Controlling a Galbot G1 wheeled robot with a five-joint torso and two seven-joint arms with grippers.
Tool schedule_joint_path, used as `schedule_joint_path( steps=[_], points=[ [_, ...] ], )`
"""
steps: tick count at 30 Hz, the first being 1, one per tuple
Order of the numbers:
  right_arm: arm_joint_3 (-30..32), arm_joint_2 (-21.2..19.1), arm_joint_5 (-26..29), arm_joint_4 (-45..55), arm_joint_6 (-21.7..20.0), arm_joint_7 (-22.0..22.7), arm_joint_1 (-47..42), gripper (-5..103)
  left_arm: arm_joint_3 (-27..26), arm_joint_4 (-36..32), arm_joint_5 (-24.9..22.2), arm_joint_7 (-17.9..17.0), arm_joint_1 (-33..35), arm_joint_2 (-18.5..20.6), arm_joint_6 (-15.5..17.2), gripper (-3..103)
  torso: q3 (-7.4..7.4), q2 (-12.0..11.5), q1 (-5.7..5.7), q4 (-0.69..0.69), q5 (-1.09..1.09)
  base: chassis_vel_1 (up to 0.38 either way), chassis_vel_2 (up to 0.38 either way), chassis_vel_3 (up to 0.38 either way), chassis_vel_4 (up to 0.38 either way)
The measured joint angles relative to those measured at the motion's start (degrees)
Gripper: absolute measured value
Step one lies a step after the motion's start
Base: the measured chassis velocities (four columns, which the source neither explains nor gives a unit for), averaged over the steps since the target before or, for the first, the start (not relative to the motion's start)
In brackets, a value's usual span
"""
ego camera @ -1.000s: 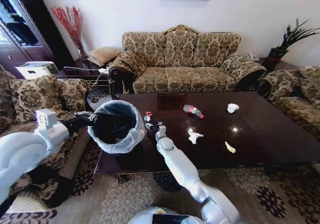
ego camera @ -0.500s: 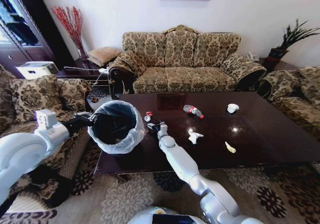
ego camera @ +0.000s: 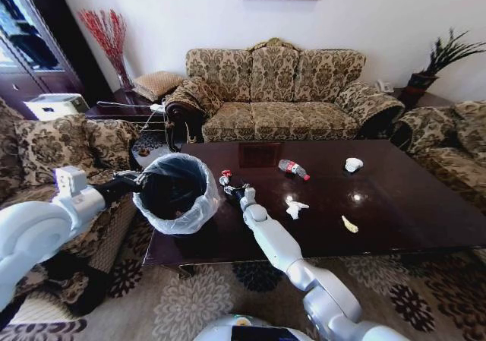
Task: Move to the front of the table and place the trash on the table into the trash bin.
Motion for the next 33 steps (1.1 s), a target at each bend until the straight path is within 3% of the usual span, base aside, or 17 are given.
schedule_joint_path(
  steps=[2,5,7,9,11,13,17,20,22,23,25,28,33],
  points=[
    [-0.05,0.0,-0.13,-0.66,0.17,-0.49,0.3,93,0.01,0.01,-0.01,0.0,0.01,-0.01,0.0,3,0.0,0.0,0.0,0.0,0.0,0.0,0.0,0.0,0.0],
    [-0.25,0.0,-0.35,-1.33,0.31,-1.45,0.6,79,0.01,-0.02,-0.04,0.01,0.03,0.0,-0.09,3,0.0,0.0,0.0,0.0,0.0,0.0,0.0,0.0,0.0],
    [-0.28,0.0,-0.36,-1.38,0.32,-1.56,0.61,79,0.01,-0.04,-0.04,0.01,0.03,0.0,-0.1,3,0.0,0.0,0.0,0.0,0.0,0.0,0.0,0.0,0.0],
    [-0.4,0.0,-0.42,-1.93,0.63,-3.4,0.71,62,0.02,-0.22,-0.15,0.04,0.05,0.04,-0.23,3,0.0,0.0,0.0,0.0,0.0,0.0,0.0,0.0,0.0],
    [-0.29,0.0,-0.31,-2.27,0.94,-4.56,0.79,62,0.02,-0.28,-0.16,0.03,0.05,0.04,-0.29,3,0.0,0.0,0.0,0.0,0.0,0.0,0.0,0.0,0.0],
    [-0.12,0.0,0.0,-2.93,1.3,-6.18,1.18,51,-0.02,-0.72,-0.17,0.03,0.25,-0.16,-0.32,3,0.0,0.0,0.0,-0.01,0.0,0.0,0.0,0.0,0.0],
    [-0.08,0.0,0.11,-3.51,1.52,-7.19,1.55,40,-0.19,-1.04,-0.2,0.09,0.54,-0.34,-0.32,3,0.0,0.0,0.0,0.0,0.0,0.0,0.0,0.0,0.0],
    [-0.11,0.0,0.21,-3.57,1.53,-7.39,1.61,24,-0.28,-1.06,-0.27,0.07,0.55,-0.15,-0.34,3,0.0,0.0,0.0,0.0,0.0,0.0,0.0,0.0,0.0],
    [-0.13,0.0,0.22,-3.55,1.53,-7.4,1.58,24,-0.29,-1.06,-0.36,0.06,0.48,-0.07,-0.34,3,0.0,0.0,0.0,0.0,0.0,0.0,0.0,0.0,0.0],
    [-0.15,0.0,0.27,-3.6,1.52,-7.41,1.56,14,-0.27,-1.05,-0.45,0.01,0.38,0.05,-0.36,3,0.0,0.0,0.0,0.0,0.0,0.0,0.0,0.0,0.0],
    [-0.14,0.0,0.4,-3.75,1.52,-7.42,1.57,14,-0.26,-1.06,-0.49,-0.01,0.35,0.08,-0.37,3,0.0,0.0,0.0,0.0,0.0,0.0,0.0,0.0,0.0],
    [-0.09,0.0,1.41,-4.35,1.46,-7.45,1.85,2,-0.25,-1.01,-0.54,-0.04,0.34,0.11,-0.38,3,0.0,0.0,0.0,0.0,0.0,0.0,0.0,0.0,0.0],
    [0.04,0.0,1.83,-4.3,1.41,-7.33,1.71,1,-0.25,-0.78,-0.55,-0.05,0.3,0.24,-0.39,3,0.0,0.0,0.0,0.0,0.0,0.0,0.0,0.0,0.0]
  ],
)
